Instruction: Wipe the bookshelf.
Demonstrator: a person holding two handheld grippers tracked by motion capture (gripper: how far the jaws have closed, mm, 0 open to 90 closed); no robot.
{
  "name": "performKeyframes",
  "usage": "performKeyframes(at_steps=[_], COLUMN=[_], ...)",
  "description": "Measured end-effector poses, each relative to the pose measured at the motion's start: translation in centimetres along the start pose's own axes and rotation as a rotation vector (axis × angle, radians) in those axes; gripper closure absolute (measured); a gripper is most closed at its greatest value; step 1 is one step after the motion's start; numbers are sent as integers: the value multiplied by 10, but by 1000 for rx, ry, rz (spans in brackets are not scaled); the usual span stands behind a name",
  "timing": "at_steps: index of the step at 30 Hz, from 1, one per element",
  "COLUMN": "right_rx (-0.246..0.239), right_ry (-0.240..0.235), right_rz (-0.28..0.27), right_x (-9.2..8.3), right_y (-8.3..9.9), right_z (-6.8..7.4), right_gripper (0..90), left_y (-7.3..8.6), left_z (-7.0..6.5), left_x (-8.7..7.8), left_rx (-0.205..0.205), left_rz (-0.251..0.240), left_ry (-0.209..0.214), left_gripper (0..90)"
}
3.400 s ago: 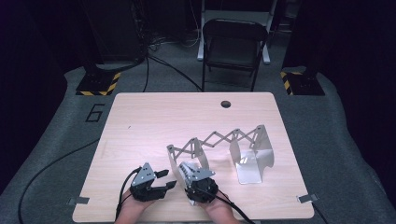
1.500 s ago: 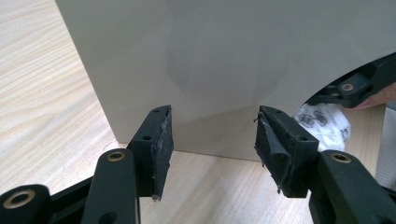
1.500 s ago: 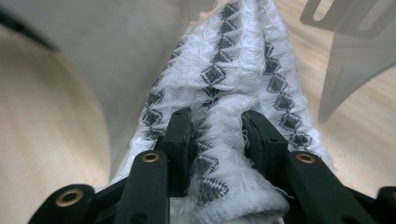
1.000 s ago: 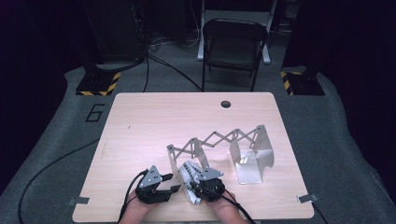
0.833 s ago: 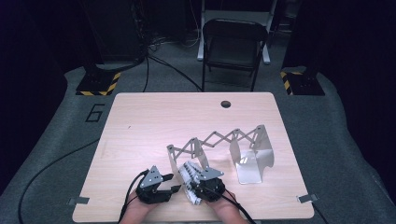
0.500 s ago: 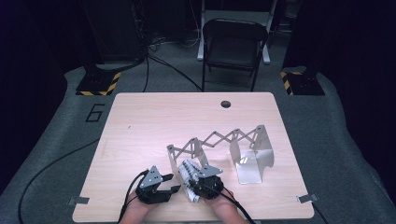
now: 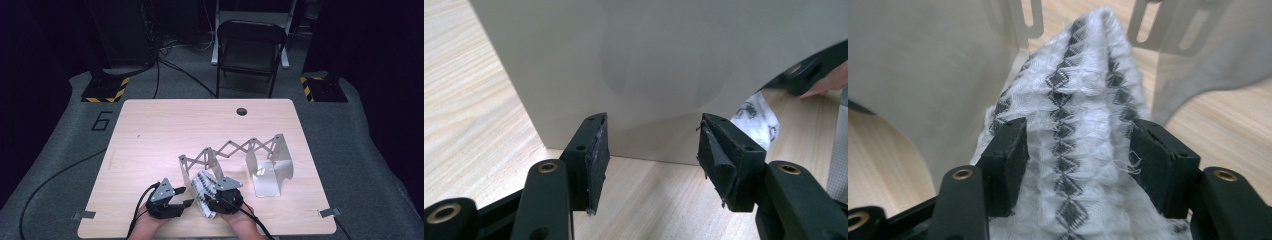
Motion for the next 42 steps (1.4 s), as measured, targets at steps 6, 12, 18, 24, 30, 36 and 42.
performKeyframes(at_steps=[6,12,18,24,30,36,42], right_rx=[-35,3,4,-37,-30,-39,-23], right_ry=[-20,-41,-22,-45,-86,-148,-152], right_rz=[44,70,76,52,79,26,-192], right_x=[1,5,3,-1,-1,-12,-46], right_y=[9,17,20,20,16,-2,-59], right_z=[1,3,7,4,11,31,31], right_gripper=[338,306,354,628,685,692,693], left_y=[-2,0,0,0,0,0,-1], left_z=[-4,-3,-2,-5,-4,-4,-4], left_x=[-2,0,1,2,2,2,1], left_rx=[5,5,-3,-6,3,-4,11], left_rz=[1,12,2,2,8,10,10], left_ry=[7,8,0,4,4,9,6], left_gripper=[453,452,452,452,452,451,452])
Point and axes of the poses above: each handheld gripper's, and its own axes: x roughly forward along the jaws, y roughly out of its underside, z roughly to its left, the point moved 10 cm from there along x, roughly forward along the jaws, and after that the axes turned 6 degrees about y, right-handed, at the moved point
